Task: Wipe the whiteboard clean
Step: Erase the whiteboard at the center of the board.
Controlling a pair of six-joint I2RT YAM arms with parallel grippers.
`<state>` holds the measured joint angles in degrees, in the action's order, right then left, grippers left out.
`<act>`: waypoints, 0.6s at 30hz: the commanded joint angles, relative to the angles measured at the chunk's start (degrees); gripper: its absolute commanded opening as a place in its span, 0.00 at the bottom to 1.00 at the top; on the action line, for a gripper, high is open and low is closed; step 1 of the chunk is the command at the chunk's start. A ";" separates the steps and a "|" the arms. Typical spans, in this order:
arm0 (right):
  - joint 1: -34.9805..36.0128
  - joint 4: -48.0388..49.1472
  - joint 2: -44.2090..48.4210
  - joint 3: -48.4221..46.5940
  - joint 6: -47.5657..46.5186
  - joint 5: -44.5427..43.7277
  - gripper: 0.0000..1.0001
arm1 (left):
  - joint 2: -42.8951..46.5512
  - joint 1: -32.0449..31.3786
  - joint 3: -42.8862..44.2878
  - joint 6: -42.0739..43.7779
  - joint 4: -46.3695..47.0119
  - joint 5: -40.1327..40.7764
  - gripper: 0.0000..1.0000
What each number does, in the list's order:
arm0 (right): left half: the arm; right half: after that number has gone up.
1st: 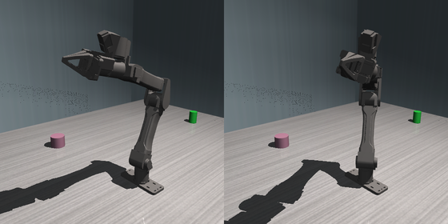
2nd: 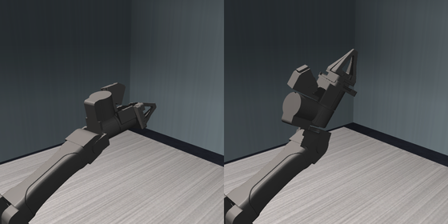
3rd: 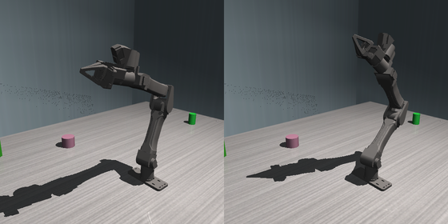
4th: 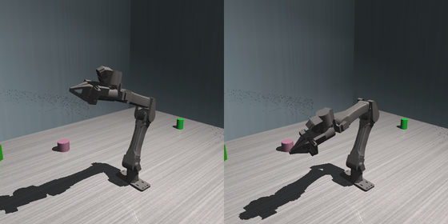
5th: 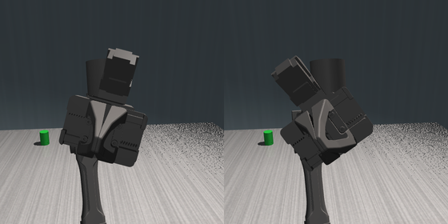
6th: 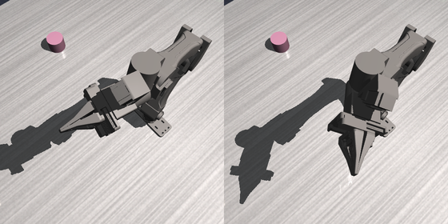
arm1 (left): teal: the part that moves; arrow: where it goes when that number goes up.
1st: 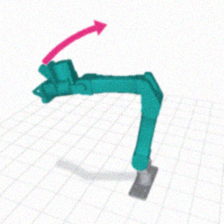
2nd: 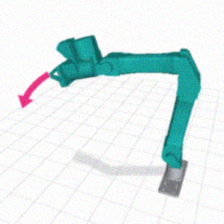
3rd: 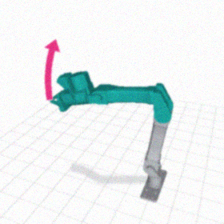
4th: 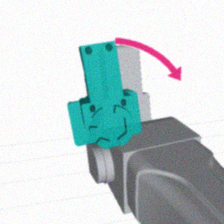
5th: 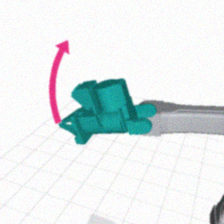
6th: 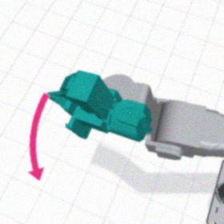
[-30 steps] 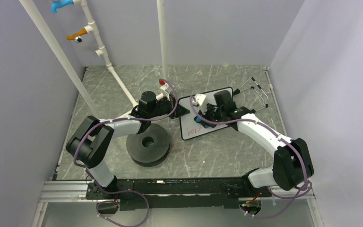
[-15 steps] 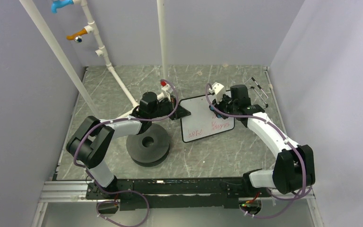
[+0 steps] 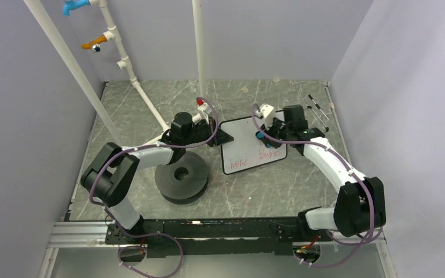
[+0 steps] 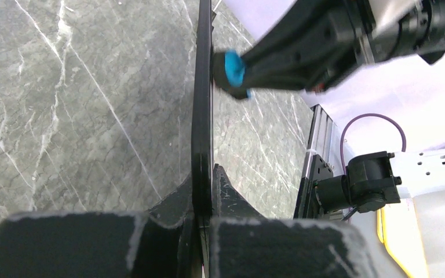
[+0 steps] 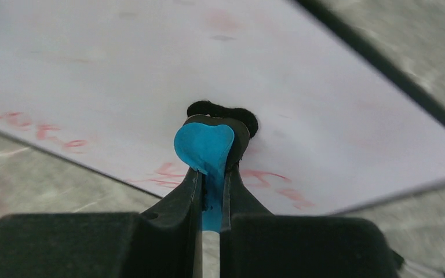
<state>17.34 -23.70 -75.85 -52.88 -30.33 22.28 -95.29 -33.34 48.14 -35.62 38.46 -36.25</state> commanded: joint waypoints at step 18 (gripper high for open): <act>8.55 10.35 -1.81 -6.08 8.58 1.63 0.00 | 4.16 -0.15 3.79 -0.23 3.38 -3.58 0.00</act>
<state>19.14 -14.15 -73.93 -53.49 -22.87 20.43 -94.19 -33.23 48.14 -35.42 36.77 -37.45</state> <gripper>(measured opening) 0.088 0.063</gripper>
